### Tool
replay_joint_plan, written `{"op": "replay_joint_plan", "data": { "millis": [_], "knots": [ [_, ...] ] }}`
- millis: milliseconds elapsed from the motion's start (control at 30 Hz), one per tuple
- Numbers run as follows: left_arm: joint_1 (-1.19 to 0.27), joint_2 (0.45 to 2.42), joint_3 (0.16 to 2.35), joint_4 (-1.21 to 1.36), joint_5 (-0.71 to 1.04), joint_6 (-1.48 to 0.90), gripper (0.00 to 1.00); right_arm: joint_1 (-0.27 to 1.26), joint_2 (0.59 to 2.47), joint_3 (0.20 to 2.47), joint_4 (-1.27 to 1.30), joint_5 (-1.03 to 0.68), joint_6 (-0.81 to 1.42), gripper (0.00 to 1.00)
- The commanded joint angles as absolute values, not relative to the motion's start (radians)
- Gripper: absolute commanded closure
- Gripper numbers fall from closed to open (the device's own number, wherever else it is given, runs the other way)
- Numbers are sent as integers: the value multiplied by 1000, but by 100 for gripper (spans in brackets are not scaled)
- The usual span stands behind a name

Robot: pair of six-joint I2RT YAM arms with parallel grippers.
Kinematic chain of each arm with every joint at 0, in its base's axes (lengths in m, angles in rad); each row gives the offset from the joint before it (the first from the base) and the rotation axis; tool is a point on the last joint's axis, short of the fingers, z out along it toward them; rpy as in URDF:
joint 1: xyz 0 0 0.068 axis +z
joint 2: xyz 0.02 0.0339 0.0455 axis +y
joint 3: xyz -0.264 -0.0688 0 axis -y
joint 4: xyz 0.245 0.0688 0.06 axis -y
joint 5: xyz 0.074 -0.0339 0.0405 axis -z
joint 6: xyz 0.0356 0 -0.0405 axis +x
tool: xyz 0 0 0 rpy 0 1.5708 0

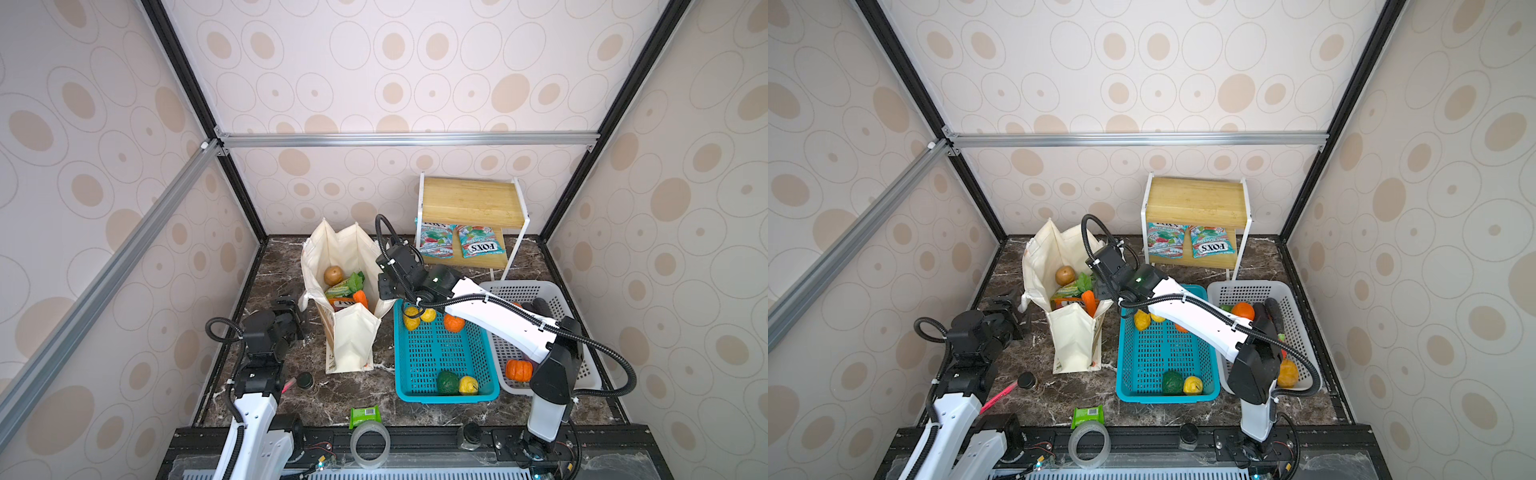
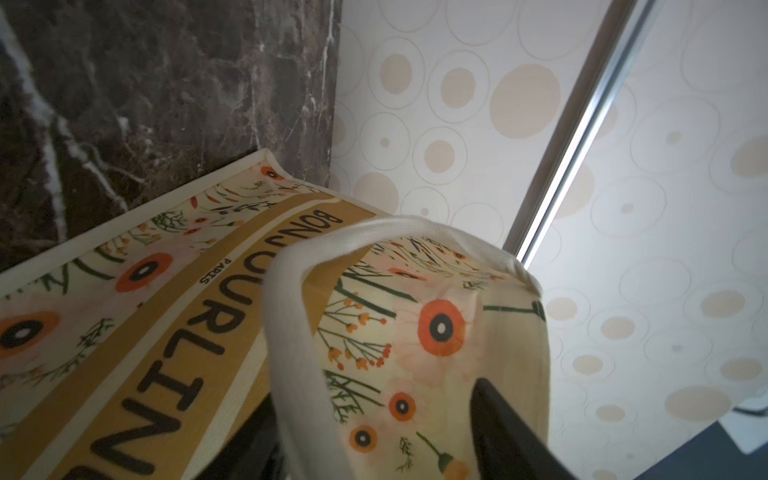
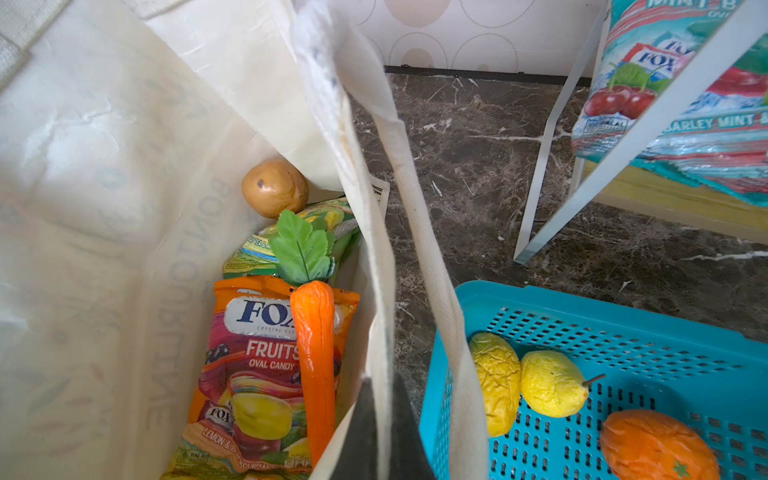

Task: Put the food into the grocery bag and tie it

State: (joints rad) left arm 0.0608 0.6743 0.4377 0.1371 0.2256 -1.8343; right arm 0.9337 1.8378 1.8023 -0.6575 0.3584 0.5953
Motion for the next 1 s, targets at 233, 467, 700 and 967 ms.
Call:
{"op": "replay_joint_plan", "data": {
  "millis": [233, 467, 700, 967],
  "knots": [
    [63, 618, 531, 197, 53, -1425, 100, 930, 1777, 1805, -657, 331, 559, 47],
    [64, 533, 512, 169, -17, -1228, 100, 933, 1671, 1775, -667, 434, 569, 0],
    [64, 520, 533, 94, 7, -1096, 100, 897, 1389, 1478, -519, 461, 661, 0],
    [64, 499, 495, 106, 28, -1102, 100, 754, 1292, 1230, -413, 215, 885, 17]
  ]
}}
